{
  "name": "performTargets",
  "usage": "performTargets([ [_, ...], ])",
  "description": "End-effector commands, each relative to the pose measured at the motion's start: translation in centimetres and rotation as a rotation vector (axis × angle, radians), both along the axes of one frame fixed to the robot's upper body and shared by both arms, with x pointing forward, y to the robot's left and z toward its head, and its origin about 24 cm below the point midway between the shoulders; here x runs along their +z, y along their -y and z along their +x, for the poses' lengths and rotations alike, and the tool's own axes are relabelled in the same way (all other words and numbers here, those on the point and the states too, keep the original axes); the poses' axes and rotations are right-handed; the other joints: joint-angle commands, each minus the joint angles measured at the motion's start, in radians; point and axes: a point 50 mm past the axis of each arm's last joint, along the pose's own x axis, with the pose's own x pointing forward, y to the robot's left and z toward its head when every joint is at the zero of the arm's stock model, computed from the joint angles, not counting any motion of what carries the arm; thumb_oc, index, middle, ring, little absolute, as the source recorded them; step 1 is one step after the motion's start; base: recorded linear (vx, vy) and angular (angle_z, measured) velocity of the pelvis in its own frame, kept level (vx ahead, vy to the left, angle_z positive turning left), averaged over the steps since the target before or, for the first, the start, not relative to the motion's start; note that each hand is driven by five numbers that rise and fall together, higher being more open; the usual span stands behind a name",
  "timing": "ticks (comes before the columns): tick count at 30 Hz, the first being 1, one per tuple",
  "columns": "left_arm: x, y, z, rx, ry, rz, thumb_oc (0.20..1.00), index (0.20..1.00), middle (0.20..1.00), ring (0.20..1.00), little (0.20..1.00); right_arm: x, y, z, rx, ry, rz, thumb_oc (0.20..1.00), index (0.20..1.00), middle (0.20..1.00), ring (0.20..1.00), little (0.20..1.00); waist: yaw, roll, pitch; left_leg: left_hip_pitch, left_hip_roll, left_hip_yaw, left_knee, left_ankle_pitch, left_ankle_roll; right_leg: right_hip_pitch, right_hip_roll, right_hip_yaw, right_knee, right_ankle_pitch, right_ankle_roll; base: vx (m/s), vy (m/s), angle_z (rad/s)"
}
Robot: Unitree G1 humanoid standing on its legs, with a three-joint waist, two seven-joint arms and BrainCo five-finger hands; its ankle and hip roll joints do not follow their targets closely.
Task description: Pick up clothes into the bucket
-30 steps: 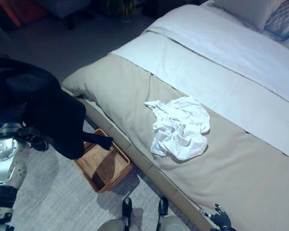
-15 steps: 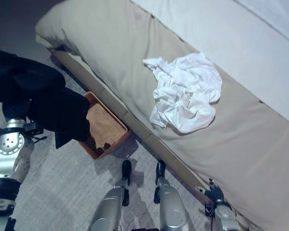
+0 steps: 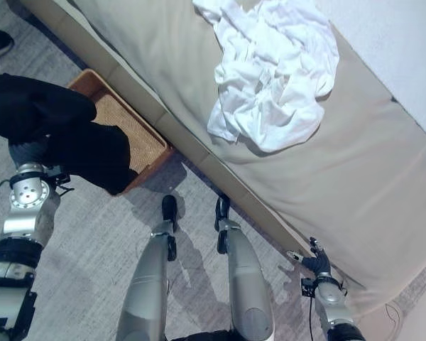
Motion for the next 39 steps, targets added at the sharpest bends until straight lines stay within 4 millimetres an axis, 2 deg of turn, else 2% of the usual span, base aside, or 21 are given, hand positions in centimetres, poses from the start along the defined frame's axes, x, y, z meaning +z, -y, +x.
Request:
performTargets([
  [1, 4.1, -1.0, -0.1, 0.062, 0.115, 0.082, 0.2, 0.2, 0.2, 0.2, 0.2, 0.5, 0.9, -0.8, -0.029, 0.042, -0.025, 1.0, 1.0, 1.0, 1.0, 1.0, -0.007, -0.012, -0.019, -0.019, -0.006, 0.006, 0.154, -0.147, 0.025, 0.007, -0.07, 0.027, 0.023, 0.004, 0.09, -0.01, 0.038, 0.01],
  [3, 4.3, -1.4, 0.2, 0.081, 0.105, 0.075, 0.2, 0.2, 0.2, 0.2, 0.2, 0.8, 0.7, -0.5, -0.019, 0.054, -0.038, 1.0, 1.0, 1.0, 1.0, 1.0, -0.013, -0.015, -0.019, -0.069, -0.004, 0.008, 0.195, -0.162, 0.03, -0.045, -0.072, 0.031, 0.061, -0.008, 0.088, 0.0, 0.034, -0.02],
  [4, 4.3, -1.3, 0.2, 0.081, 0.105, 0.075, 0.278, 0.278, 0.278, 0.278, 0.278, 0.8, 0.7, -0.5, -0.019, 0.055, -0.038, 1.0, 1.0, 1.0, 1.0, 1.0, -0.013, -0.015, -0.019, -0.071, -0.004, 0.008, 0.197, -0.162, 0.03, -0.048, -0.072, 0.031, 0.063, -0.008, 0.088, 0.0, 0.0, 0.0],
  [5, 4.2, -1.5, 0.3, 0.094, 0.093, 0.069, 0.485, 0.485, 0.485, 0.485, 0.485, 0.9, 0.6, -0.4, -0.006, 0.061, -0.044, 1.0, 1.0, 1.0, 1.0, 1.0, -0.014, -0.017, -0.019, -0.088, -0.004, 0.008, 0.207, -0.165, 0.031, -0.066, -0.073, 0.033, 0.075, -0.011, 0.088, 0.0, 0.0, 0.0],
  [6, 4.4, -1.7, 0.4, 0.107, 0.085, 0.075, 0.536, 0.536, 0.536, 0.536, 0.536, 1.1, 0.7, -0.3, -0.005, 0.066, -0.05, 1.0, 1.0, 1.0, 1.0, 1.0, -0.019, -0.02, -0.018, -0.102, -0.005, 0.005, 0.218, -0.168, 0.032, -0.079, -0.073, 0.034, 0.083, -0.011, 0.09, 0.0, 0.0, 0.0],
  [7, 4.7, -1.6, 0.6, 0.109, 0.085, 0.082, 1.0, 1.0, 1.0, 1.0, 1.0, 1.2, 0.7, -0.1, -0.008, 0.076, -0.05, 1.0, 1.0, 1.0, 1.0, 1.0, -0.02, -0.02, -0.018, -0.12, -0.004, 0.004, 0.228, -0.171, 0.033, -0.096, -0.077, 0.034, 0.092, -0.013, 0.092, 0.0, 0.0, 0.0],
  [12, 5.0, -2.0, 0.9, 0.138, 0.086, 0.038, 1.0, 1.0, 1.0, 1.0, 1.0, 1.8, 0.7, 0.6, -0.016, 0.11, -0.051, 1.0, 1.0, 1.0, 1.0, 1.0, -0.023, -0.029, -0.018, -0.155, -0.004, 0.008, 0.237, -0.175, 0.037, -0.134, -0.08, 0.027, 0.1, -0.011, 0.097, 0.0, 0.0, 0.0],
  [15, 5.0, -2.4, 0.9, 0.231, 0.056, 0.082, 1.0, 1.0, 1.0, 1.0, 1.0, 1.7, 0.1, 0.6, 0.006, 0.119, -0.053, 1.0, 1.0, 1.0, 1.0, 1.0, -0.027, -0.042, -0.018, -0.16, -0.001, 0.005, 0.235, -0.175, 0.038, -0.141, -0.078, 0.026, 0.092, -0.006, 0.099, 0.0, 0.0, 0.0],
  [18, 5.5, -2.4, 1.1, 0.238, 0.068, 0.082, 1.0, 1.0, 1.0, 1.0, 1.0, 1.4, -0.2, 0.3, 0.008, 0.106, -0.051, 1.0, 1.0, 1.0, 1.0, 1.0, -0.03, -0.047, -0.018, -0.17, -0.001, 0.005, 0.24, -0.176, 0.04, -0.149, -0.079, 0.025, 0.093, -0.005, 0.097, 0.0, 0.0, 0.0],
  [29, 5.2, -3.1, 1.2, 0.283, 0.042, 0.026, 1.0, 1.0, 1.0, 1.0, 1.0, 1.4, -0.5, 0.7, 0.038, 0.1, -0.057, 1.0, 1.0, 1.0, 1.0, 1.0, -0.028, -0.041, -0.018, -0.16, -0.002, 0.007, 0.214, -0.165, 0.04, -0.147, -0.076, 0.027, 0.072, 0.003, 0.095, 0.0, 0.0, 0.0],
  [33, 3.4, -3.0, 0.9, 0.298, 0.011, 0.029, 1.0, 1.0, 1.0, 1.0, 1.0, 1.8, -1.1, 1.2, 0.051, 0.125, -0.059, 1.0, 1.0, 1.0, 1.0, 1.0, -0.02, -0.036, -0.018, -0.118, 0.001, 0.009, 0.182, -0.151, 0.036, -0.111, -0.074, 0.024, 0.047, 0.009, 0.094, 0.0, -0.008, 0.0],
  [34, 1.8, -2.8, 0.5, 0.291, -0.018, 0.05, 1.0, 1.0, 1.0, 1.0, 1.0, 3.0, -1.6, 2.1, 0.088, 0.184, -0.071, 1.0, 1.0, 1.0, 1.0, 1.0, -0.013, -0.029, -0.018, -0.077, 0.003, 0.014, 0.153, -0.143, 0.035, -0.078, -0.072, 0.027, 0.027, 0.013, 0.093, 0.0, 0.0, 0.0],
  [36, 1.1, -2.4, 0.3, 0.279, -0.027, 0.073, 1.0, 1.0, 1.0, 1.0, 1.0, 3.6, -1.7, 2.6, 0.105, 0.215, -0.076, 1.0, 1.0, 1.0, 1.0, 1.0, -0.007, -0.025, -0.018, -0.056, 0.002, 0.015, 0.137, -0.137, 0.033, -0.06, -0.072, 0.027, 0.016, 0.016, 0.092, 0.0, -0.013, -0.03],
  [37, -1.4, -1.6, -0.3, 0.244, -0.06, 0.075, 1.0, 1.0, 1.0, 1.0, 1.0, 5.9, -2.4, 4.1, 0.173, 0.315, -0.12, 1.0, 1.0, 1.0, 1.0, 1.0, 0.008, -0.01, -0.018, 0.0, 0.001, 0.023, 0.09, -0.123, 0.029, -0.017, -0.072, 0.031, -0.008, 0.02, 0.091, 0.0, -0.026, -0.08],
  [38, -1.5, -1.6, -0.4, 0.246, -0.063, 0.074, 1.0, 1.0, 1.0, 1.0, 1.0, 5.9, -2.4, 4.1, 0.174, 0.313, -0.122, 1.0, 1.0, 1.0, 1.0, 1.0, 0.006, -0.009, -0.018, 0.004, 0.001, 0.024, 0.087, -0.122, 0.029, -0.013, -0.072, 0.031, -0.01, 0.021, 0.091, 0.0, -0.006, -0.12],
  [39, -2.4, -1.1, -0.6, 0.227, -0.072, 0.068, 1.0, 1.0, 1.0, 1.0, 1.0, 6.8, -2.6, 4.7, 0.2, 0.353, -0.145, 1.0, 1.0, 1.0, 1.0, 1.0, 0.011, -0.002, -0.018, 0.023, -0.001, 0.028, 0.073, -0.118, 0.029, 0.003, -0.072, 0.033, -0.017, 0.023, 0.09, 0.0, 0.003, -0.09],
])
